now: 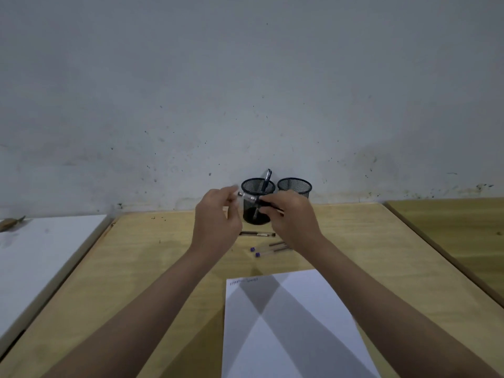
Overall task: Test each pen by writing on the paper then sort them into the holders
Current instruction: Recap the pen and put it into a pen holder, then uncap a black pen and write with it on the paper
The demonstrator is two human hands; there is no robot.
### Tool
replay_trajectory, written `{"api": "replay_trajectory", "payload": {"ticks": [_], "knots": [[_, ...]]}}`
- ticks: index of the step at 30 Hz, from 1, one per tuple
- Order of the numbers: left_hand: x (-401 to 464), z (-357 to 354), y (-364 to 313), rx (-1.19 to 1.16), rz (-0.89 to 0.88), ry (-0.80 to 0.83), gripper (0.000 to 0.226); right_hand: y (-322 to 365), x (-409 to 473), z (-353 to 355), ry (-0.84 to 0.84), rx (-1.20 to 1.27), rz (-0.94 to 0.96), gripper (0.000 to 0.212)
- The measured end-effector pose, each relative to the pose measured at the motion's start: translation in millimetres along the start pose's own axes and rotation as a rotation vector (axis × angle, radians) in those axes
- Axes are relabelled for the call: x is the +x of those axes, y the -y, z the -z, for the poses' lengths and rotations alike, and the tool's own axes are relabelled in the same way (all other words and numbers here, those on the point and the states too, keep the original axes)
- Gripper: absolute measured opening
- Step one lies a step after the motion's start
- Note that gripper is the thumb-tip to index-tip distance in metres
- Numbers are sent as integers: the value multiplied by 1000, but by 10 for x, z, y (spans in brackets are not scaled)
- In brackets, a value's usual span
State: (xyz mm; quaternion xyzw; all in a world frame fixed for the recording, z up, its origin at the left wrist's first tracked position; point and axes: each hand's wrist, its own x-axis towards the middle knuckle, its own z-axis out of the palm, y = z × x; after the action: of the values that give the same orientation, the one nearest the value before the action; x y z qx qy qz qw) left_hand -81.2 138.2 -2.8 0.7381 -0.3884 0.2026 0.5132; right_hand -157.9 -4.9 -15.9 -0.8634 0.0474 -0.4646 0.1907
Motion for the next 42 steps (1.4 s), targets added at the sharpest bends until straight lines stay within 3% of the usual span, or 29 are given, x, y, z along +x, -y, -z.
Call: {"api": "replay_trajectory", "payload": {"ticks": [4,7,9,14,19,24,31,35,40,42], "knots": [[195,-227,186,-32,154,35,36,-135,461,81,-75,310,-349,35],[355,-452,348,39,175,95,40,-270,801,87,-164,451,-399,68],[447,-599,432,63,187,136,43,-382,973,29,-191,433,-397,72],[568,-864,621,115,190,191,42,-682,1065,-285,-151,292,-401,57],[592,-973,750,75,245,176,47,-926,904,-566,3,44,-456,16],[604,-942,704,63,258,183,48,-949,791,-594,-41,-173,-447,21],[304,-609,778,151,293,335,58,-712,451,-508,-182,-237,-101,7],[-34,-300,893,246,299,412,59,-560,164,-532,-32,-164,5,6],[-382,27,1018,413,332,558,60,-480,-28,-572,483,-369,-164,25],[-483,93,1046,470,311,611,64,-477,-57,-586,583,-421,-217,29]]}}
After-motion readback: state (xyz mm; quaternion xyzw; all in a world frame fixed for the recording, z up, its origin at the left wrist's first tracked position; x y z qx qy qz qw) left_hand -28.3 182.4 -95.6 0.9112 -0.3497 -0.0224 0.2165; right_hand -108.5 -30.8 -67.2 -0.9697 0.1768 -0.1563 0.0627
